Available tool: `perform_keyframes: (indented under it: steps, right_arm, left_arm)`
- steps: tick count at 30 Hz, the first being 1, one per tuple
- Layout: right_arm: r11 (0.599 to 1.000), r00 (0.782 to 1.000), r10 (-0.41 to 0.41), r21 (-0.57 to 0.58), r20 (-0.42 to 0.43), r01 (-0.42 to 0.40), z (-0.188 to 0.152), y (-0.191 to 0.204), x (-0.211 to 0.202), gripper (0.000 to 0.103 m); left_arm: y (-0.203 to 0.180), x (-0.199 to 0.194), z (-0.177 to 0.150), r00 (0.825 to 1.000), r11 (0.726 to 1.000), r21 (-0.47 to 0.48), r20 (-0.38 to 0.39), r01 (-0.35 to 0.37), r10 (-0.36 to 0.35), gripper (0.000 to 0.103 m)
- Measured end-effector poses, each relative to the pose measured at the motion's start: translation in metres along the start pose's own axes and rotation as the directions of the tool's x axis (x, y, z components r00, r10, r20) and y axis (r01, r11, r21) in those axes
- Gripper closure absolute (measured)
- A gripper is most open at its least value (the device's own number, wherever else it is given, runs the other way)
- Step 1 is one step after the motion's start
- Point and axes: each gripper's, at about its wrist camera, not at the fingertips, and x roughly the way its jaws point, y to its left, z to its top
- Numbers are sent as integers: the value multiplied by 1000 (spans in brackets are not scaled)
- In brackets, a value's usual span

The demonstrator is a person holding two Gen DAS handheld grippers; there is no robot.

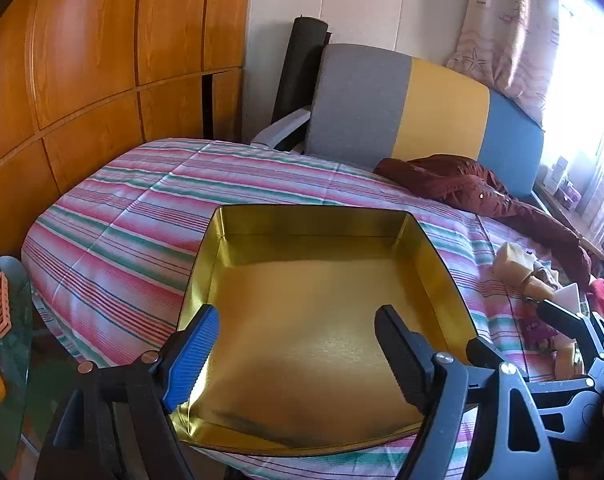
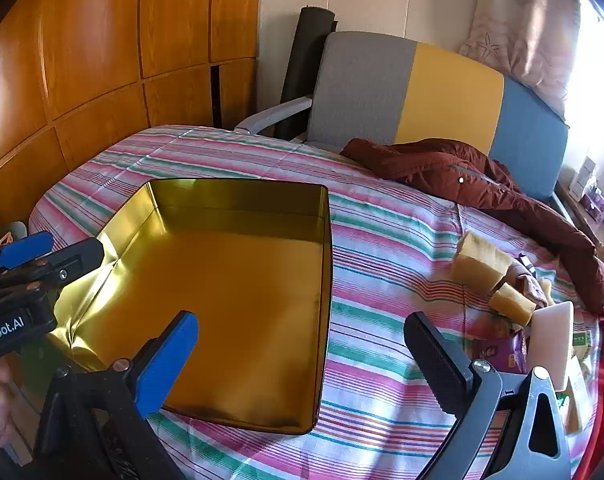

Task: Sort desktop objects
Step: 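Move both tools from the gold tray toward the pile of items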

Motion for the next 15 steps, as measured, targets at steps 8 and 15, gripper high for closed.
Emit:
perform_keyframes:
  steps: [8, 15]
  right_arm:
    - [999, 999, -40, -16, 14, 40, -2, -8, -6, 0]
    - [998, 998, -69, 8, 0, 69, -9, -22, -5, 0]
  left_arm:
    - [-3, 6, -3, 999, 1000, -10, -34, 29, -29, 21]
    - [-12, 11, -5, 994, 996, -4, -70, 84, -84, 22]
